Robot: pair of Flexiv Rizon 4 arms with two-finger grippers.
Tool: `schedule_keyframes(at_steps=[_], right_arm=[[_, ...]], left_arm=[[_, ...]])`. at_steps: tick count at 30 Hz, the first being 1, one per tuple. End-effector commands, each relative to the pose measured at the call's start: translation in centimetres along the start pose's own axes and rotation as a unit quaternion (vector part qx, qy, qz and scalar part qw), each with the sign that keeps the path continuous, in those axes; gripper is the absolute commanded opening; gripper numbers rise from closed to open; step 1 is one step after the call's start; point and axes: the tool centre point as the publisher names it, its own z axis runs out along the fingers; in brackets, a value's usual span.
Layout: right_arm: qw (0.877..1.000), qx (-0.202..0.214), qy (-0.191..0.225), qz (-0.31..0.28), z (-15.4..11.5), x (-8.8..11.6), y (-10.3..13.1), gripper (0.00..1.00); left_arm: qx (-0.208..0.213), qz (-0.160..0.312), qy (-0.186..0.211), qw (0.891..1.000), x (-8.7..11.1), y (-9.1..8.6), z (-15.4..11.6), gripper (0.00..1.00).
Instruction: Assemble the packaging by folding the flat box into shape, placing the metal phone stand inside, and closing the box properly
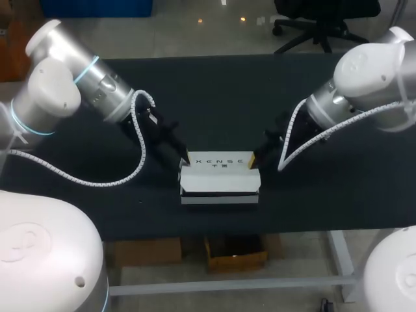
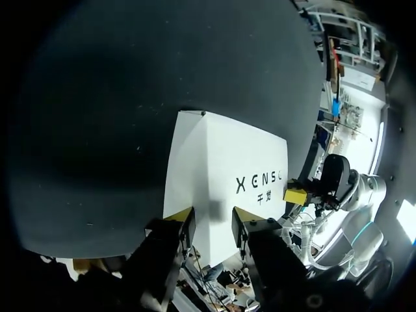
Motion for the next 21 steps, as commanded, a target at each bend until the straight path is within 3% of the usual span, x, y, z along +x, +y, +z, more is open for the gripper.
schedule_keyframes(at_steps=[1, 21], right_arm=[[1.0, 0.013, 0.004, 0.0, -0.1, 0.1, 0.7, 0.36], [1.0, 0.023, 0.006, 0.005, -0.17, 0.25, 1.24, 0.36]], left_arm=[[-0.011, -0.003, 0.0, 1.0, 0.3, -0.65, 0.04, 0.37], [-0.02, -0.013, 0.003, 1.0, 0.29, -1.28, -0.23, 0.38]])
